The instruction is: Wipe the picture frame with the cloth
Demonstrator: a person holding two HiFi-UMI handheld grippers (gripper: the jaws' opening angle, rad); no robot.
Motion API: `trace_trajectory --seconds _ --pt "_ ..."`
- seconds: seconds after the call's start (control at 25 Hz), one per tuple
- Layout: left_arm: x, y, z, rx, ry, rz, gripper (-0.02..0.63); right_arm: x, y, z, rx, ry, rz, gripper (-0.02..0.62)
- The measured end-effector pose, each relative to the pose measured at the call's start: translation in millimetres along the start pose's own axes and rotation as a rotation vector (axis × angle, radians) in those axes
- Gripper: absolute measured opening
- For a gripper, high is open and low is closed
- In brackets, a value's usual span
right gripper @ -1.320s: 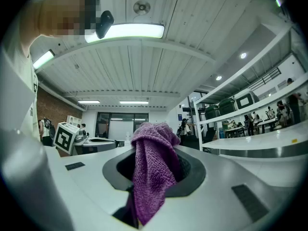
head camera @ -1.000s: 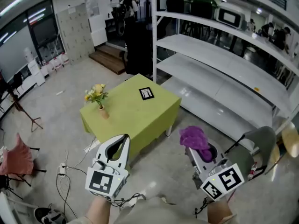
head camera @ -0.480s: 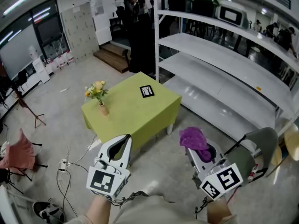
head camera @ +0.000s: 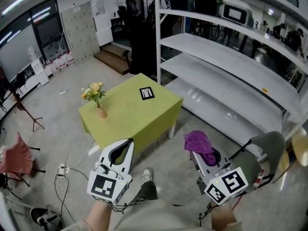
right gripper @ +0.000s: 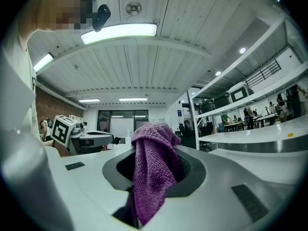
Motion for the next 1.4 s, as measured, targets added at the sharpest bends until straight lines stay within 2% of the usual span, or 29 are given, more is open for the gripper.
trace_trajectory --seconds 0.36,0.64,0.8,1.08,1.4 --pt "-12.2 33.6 -21.8 -0.024 -0.023 0.01 0.008 21.4 33.7 -23.9 -0.04 0.011 0.018 0.11" --pt "-42.7 60.1 -39.8 -0.023 -0.031 0.016 0.008 36.2 81.2 -31.1 -0.057 0.012 0.037 0.11" --pt "-60.6 86.0 -49.0 -0.023 -0.066 0.004 0.008 50.6 110.1 -35.2 -0.082 0.017 0.039 0.11" --pt "-109.6 149.5 -65.4 -0.039 -0.102 -0.006 0.008 88.1 180.4 -38.1 -0.137 0.022 0.028 0.11" --pt "-182.3 234.8 -80.1 -0.091 -0.127 -0.047 0.008 129.5 288.4 -33.1 -0.204 0.043 0.022 0.11"
Point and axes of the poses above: the fingertips, and each gripper's own axes: y forward along the fingers, x to its right, z out of its top, the point moved 6 cm from there along -y, backward along the fingers, and after that the axes turned 3 degrees about -x, right-handed, at the moved point
